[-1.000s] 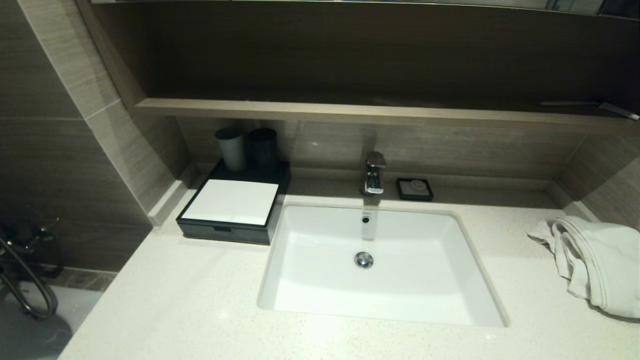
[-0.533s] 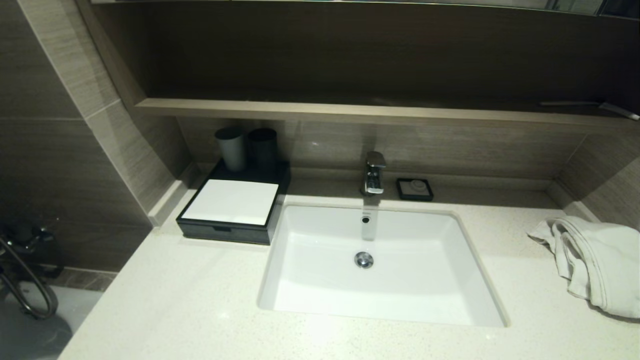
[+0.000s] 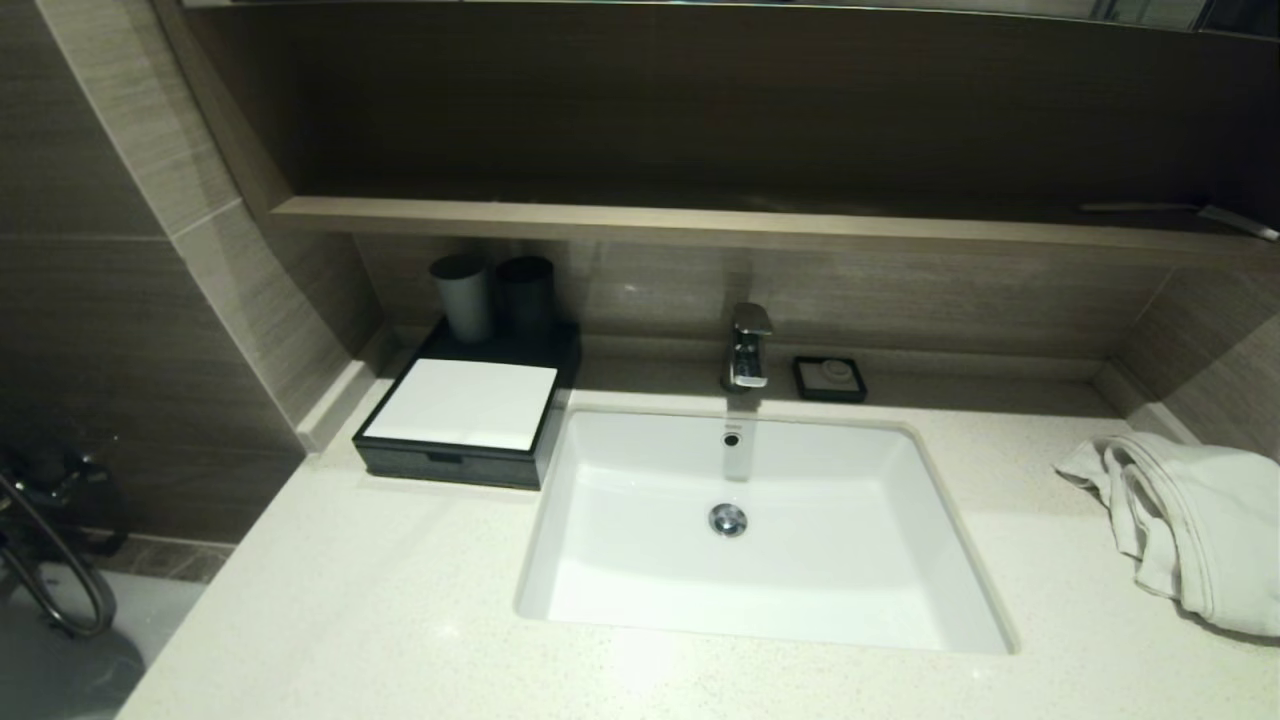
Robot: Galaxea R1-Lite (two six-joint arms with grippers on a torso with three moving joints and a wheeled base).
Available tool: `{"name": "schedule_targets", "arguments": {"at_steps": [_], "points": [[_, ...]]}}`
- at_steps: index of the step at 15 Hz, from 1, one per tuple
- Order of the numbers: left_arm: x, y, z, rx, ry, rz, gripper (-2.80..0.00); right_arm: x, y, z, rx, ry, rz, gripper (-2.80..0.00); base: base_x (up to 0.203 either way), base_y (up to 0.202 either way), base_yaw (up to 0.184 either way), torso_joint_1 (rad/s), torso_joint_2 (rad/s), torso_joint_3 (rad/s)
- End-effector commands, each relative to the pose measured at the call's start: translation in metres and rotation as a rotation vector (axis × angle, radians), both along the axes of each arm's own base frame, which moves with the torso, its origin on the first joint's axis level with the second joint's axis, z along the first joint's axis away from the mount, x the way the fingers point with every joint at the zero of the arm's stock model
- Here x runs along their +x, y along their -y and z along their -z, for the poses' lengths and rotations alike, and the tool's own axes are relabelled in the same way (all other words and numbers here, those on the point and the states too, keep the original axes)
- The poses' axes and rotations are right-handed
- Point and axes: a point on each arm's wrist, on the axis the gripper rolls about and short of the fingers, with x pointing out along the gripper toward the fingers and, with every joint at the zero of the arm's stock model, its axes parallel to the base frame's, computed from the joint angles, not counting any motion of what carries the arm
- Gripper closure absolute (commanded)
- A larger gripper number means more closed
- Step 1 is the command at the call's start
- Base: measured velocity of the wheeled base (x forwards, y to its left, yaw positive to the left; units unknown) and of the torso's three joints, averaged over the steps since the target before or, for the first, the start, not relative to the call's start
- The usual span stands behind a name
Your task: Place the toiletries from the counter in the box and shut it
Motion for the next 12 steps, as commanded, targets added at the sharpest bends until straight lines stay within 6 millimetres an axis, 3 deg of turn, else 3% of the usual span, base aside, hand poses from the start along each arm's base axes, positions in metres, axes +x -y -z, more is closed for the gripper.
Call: {"name": "schedule_targets", "arguments": {"at_steps": [1, 3, 7, 12], "points": [[0.005, 0.000, 0.022, 0.019, 0.002, -0.001, 0.00, 0.000, 0.000, 0.000, 0.000, 0.000, 0.000, 0.00, 0.000, 0.000, 0.000, 0.000, 0.00, 0.000], [0.008, 0.000, 0.034, 0.036, 0.052, -0.001, 0.00, 0.000, 0.000, 0.000, 0.000, -0.001, 0.000, 0.00, 0.000, 0.000, 0.000, 0.000, 0.00, 0.000], [0.008, 0.000, 0.038, 0.023, 0.023, 0.003, 0.00, 0.000, 0.000, 0.000, 0.000, 0.000, 0.000, 0.00, 0.000, 0.000, 0.000, 0.000, 0.00, 0.000], [0.009, 0.000, 0.051, -0.064, -0.103, 0.003, 0.00, 0.000, 0.000, 0.000, 0.000, 0.000, 0.000, 0.00, 0.000, 0.000, 0.000, 0.000, 0.00, 0.000]]}}
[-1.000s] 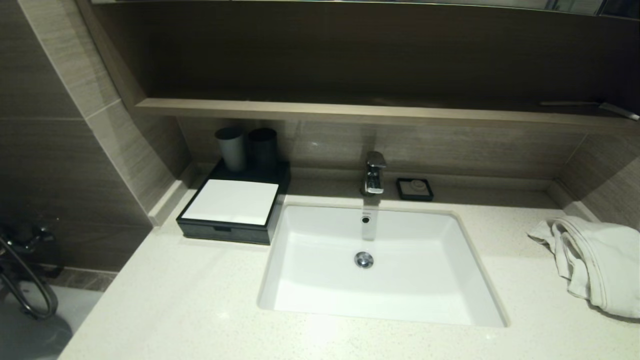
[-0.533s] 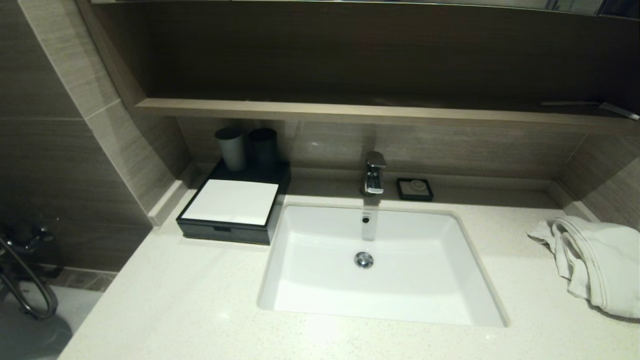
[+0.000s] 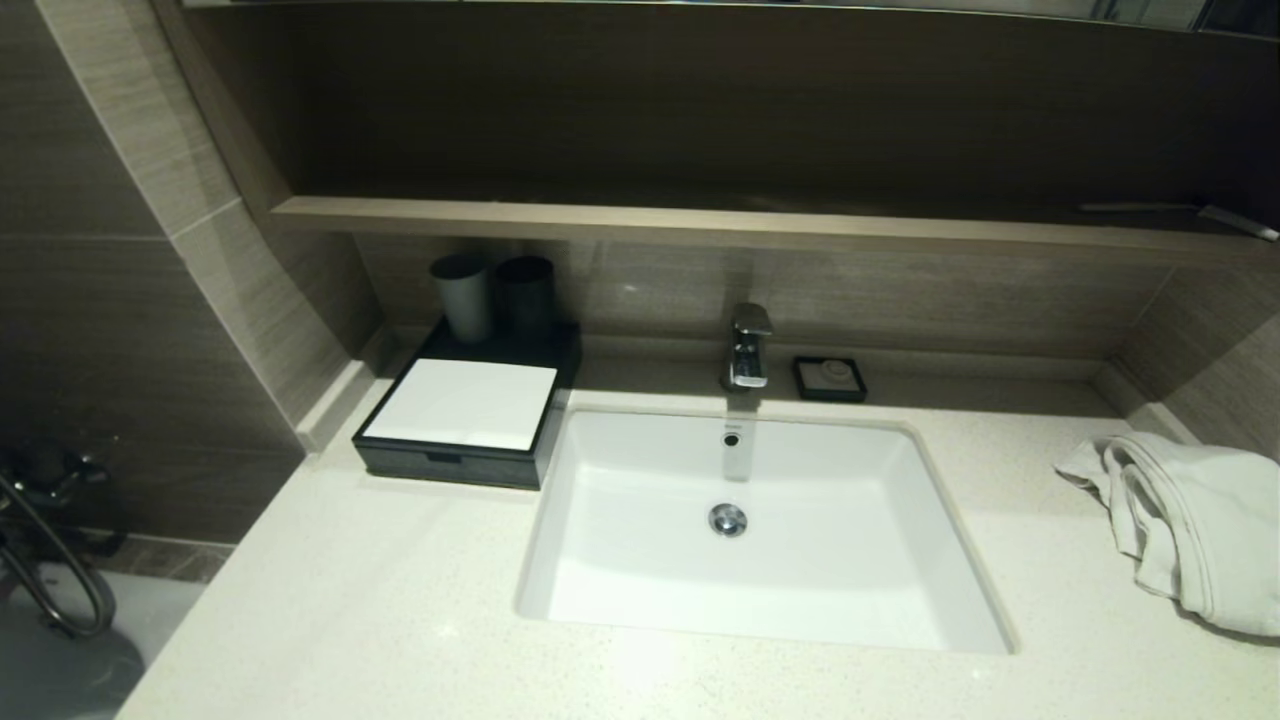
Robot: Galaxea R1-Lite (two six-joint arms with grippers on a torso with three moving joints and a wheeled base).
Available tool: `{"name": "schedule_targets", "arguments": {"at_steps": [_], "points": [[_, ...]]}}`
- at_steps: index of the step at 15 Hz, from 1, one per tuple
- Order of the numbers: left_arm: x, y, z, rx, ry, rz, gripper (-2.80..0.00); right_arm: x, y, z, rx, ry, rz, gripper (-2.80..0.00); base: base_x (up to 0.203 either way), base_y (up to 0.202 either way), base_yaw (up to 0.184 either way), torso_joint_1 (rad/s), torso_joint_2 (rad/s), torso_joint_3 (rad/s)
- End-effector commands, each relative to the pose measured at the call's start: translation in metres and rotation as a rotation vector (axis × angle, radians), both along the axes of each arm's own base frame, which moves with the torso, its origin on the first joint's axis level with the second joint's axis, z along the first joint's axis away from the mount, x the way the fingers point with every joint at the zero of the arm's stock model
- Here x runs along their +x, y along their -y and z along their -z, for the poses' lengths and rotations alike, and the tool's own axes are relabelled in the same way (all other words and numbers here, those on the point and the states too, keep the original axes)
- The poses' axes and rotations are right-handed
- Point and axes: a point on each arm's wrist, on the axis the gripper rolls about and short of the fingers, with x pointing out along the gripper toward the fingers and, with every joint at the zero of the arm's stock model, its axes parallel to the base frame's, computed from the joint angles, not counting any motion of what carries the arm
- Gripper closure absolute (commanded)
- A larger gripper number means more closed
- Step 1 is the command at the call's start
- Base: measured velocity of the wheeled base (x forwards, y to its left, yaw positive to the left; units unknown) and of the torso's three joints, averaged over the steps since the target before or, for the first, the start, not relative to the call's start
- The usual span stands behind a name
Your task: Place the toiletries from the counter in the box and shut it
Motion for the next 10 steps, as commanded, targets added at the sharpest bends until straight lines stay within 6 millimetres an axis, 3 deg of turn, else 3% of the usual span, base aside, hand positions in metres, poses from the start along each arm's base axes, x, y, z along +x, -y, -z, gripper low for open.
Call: {"name": "schedule_targets", "arguments": {"at_steps": [1, 10], "points": [[-0.0001, 0.0000, 0.0003, -0.002, 0.001, -0.002, 0.00, 0.0001, 0.0000, 0.0000, 0.000, -0.001, 0.000, 0.00, 0.000, 0.000, 0.000, 0.000, 0.00, 0.000], [-0.0001, 0.0000, 0.0002, -0.009, 0.000, -0.005, 0.00, 0.0000, 0.0000, 0.0001, -0.002, -0.001, 0.001, 0.00, 0.000, 0.000, 0.000, 0.000, 0.00, 0.000]]}}
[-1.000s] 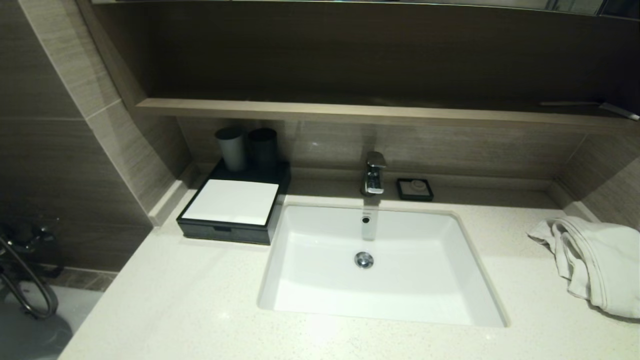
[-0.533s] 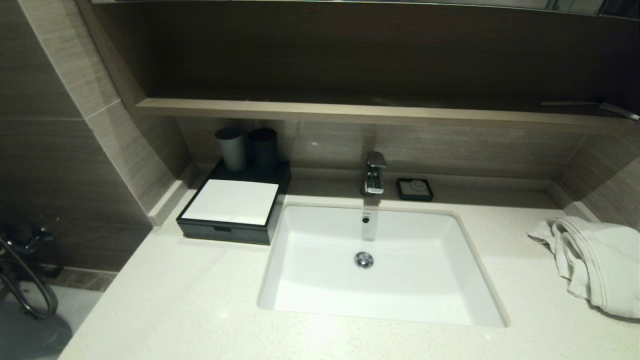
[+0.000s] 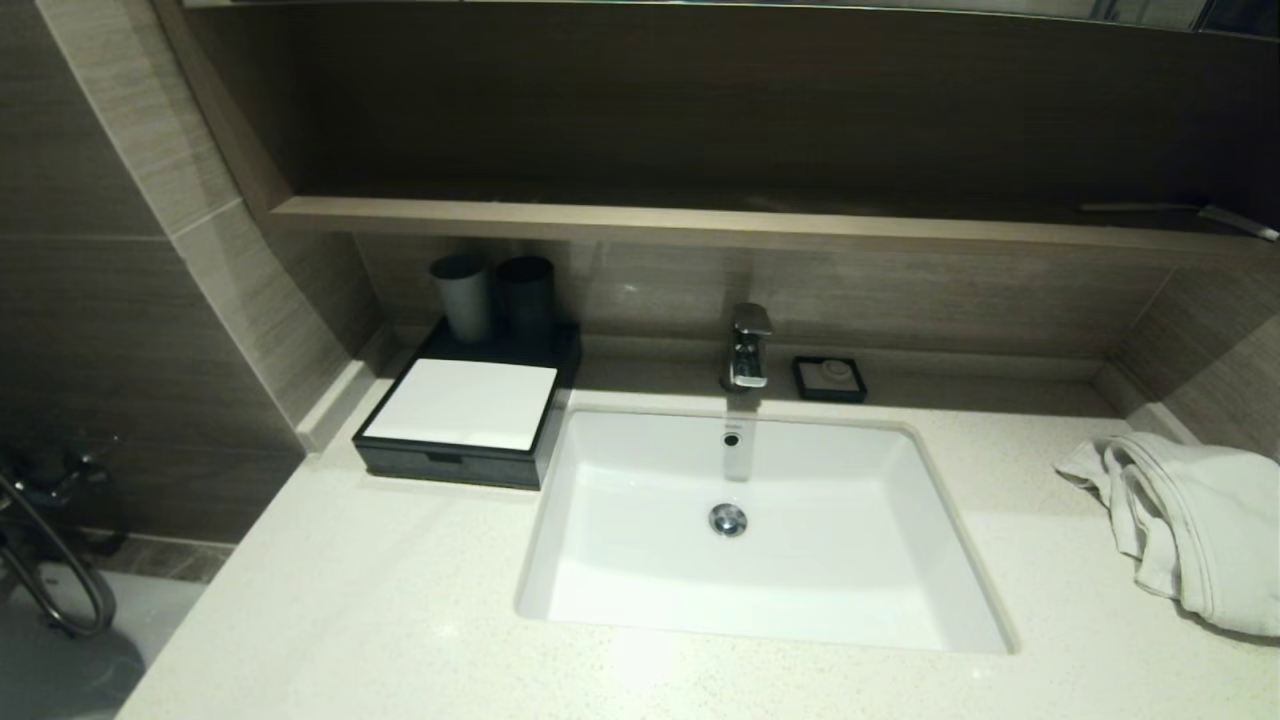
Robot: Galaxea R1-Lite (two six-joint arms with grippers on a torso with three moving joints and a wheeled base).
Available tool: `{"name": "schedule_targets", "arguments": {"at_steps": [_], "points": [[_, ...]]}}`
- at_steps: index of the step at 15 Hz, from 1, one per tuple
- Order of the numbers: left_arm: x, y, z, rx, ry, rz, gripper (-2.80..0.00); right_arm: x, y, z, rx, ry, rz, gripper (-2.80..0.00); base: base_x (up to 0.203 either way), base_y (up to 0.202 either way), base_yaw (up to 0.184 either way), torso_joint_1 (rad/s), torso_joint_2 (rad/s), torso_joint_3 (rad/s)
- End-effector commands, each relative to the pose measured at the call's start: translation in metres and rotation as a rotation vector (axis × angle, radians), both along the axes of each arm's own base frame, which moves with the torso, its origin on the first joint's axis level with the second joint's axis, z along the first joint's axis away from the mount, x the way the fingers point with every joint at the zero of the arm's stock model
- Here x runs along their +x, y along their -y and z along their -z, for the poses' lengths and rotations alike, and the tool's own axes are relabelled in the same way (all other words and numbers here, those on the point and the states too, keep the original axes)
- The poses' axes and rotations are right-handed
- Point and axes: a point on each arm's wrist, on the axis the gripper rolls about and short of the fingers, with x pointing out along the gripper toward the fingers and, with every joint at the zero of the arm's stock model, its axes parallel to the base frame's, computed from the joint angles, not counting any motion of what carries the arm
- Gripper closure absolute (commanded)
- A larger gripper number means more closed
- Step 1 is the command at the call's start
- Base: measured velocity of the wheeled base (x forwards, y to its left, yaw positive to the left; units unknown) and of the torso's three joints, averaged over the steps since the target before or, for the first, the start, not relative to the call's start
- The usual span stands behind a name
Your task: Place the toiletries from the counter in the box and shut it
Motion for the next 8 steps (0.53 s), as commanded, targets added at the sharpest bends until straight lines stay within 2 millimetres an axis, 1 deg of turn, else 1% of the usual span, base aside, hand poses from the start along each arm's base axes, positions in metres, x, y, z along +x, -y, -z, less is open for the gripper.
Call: {"name": "schedule_targets", "arguments": {"at_steps": [1, 8], "points": [[-0.0001, 0.0000, 0.0000, 0.000, 0.002, 0.000, 0.00, 0.0000, 0.0000, 0.0000, 0.001, 0.000, -0.001, 0.00, 0.000, 0.000, 0.000, 0.000, 0.00, 0.000], [-0.0001, 0.0000, 0.0000, 0.000, 0.002, -0.002, 0.00, 0.0001, 0.0000, -0.0001, 0.004, -0.001, -0.002, 0.00, 0.000, 0.000, 0.000, 0.000, 0.00, 0.000]]}}
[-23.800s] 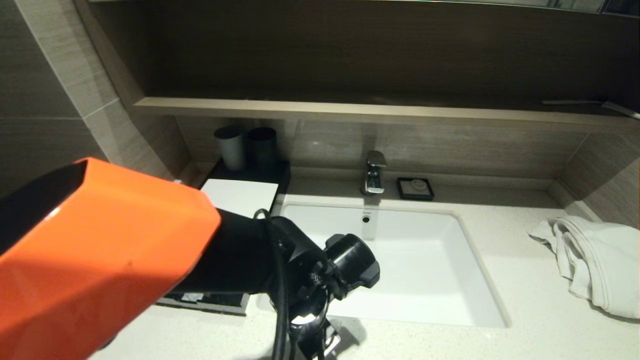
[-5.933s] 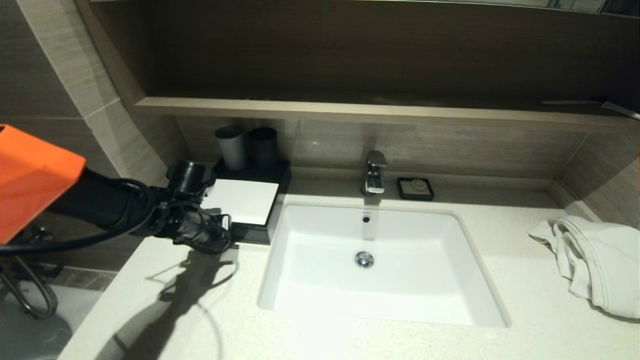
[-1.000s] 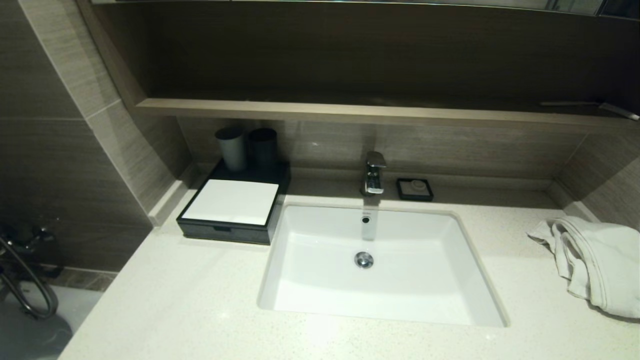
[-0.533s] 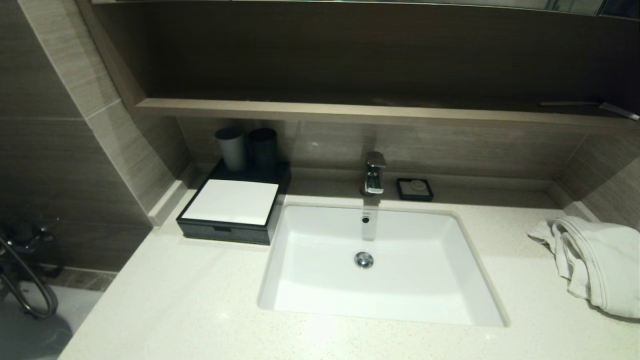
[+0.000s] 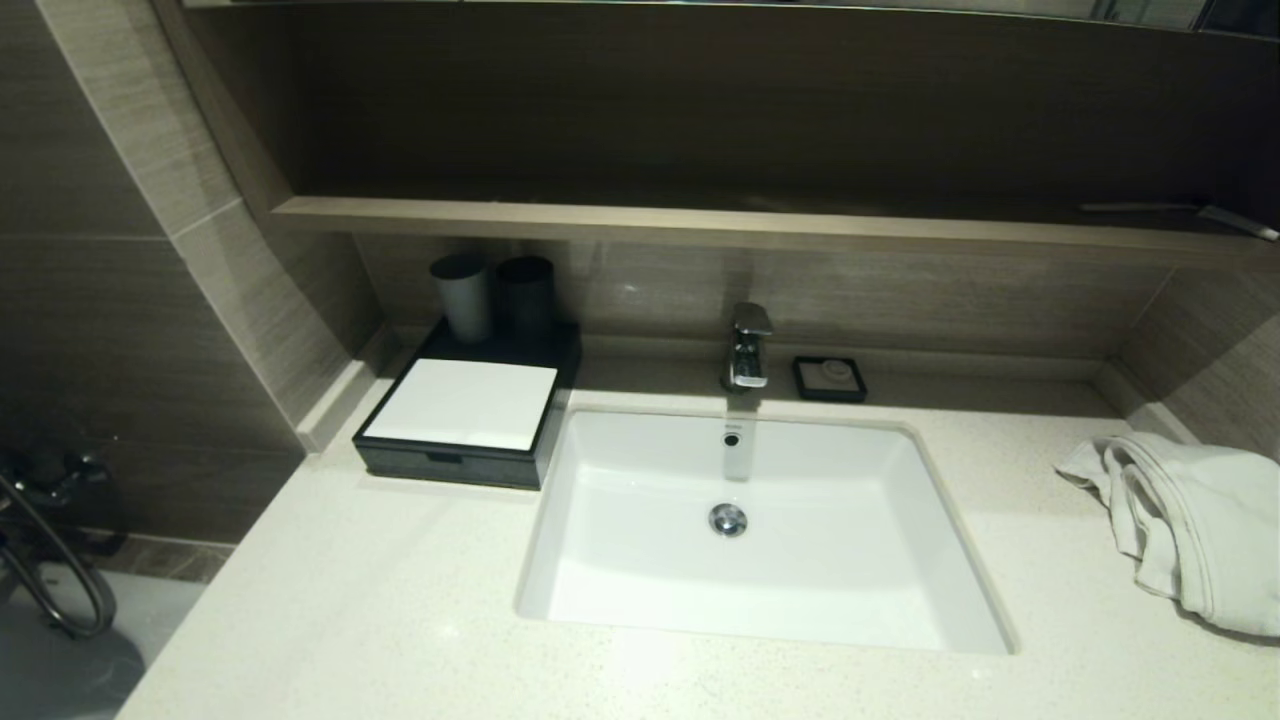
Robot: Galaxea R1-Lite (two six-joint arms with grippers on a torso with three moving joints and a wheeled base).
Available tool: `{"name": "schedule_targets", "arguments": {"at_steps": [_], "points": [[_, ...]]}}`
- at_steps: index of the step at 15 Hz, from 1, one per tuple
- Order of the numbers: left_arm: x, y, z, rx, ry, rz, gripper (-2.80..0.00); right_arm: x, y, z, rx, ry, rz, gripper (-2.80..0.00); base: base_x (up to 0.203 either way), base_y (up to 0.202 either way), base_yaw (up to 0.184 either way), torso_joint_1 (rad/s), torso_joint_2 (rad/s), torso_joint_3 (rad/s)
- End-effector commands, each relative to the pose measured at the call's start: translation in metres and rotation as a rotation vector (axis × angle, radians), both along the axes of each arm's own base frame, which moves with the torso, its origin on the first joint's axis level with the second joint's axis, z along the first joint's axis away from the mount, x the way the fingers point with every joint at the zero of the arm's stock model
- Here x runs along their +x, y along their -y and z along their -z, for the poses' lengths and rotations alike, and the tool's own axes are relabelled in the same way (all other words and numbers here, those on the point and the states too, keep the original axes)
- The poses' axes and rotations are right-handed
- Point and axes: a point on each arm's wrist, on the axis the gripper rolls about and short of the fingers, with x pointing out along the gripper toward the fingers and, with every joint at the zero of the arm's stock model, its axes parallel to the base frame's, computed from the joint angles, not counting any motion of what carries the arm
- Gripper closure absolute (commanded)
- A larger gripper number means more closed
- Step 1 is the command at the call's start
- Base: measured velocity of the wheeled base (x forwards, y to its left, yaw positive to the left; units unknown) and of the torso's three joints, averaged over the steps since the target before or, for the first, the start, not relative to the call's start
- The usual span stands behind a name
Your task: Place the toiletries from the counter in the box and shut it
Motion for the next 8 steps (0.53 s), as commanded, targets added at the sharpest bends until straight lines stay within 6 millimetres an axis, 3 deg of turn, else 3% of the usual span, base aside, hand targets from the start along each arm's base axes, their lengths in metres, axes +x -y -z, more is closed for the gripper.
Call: {"name": "schedule_targets", "arguments": {"at_steps": [1, 8], "points": [[-0.0001, 0.0000, 0.0000, 0.000, 0.002, -0.001, 0.00, 0.0001, 0.0000, -0.0001, 0.000, -0.001, 0.000, 0.00, 0.000, 0.000, 0.000, 0.000, 0.00, 0.000], [-0.0001, 0.0000, 0.0000, 0.000, 0.002, 0.000, 0.00, 0.0000, 0.0000, 0.0000, 0.000, 0.000, 0.000, 0.00, 0.000, 0.000, 0.000, 0.000, 0.00, 0.000]]}}
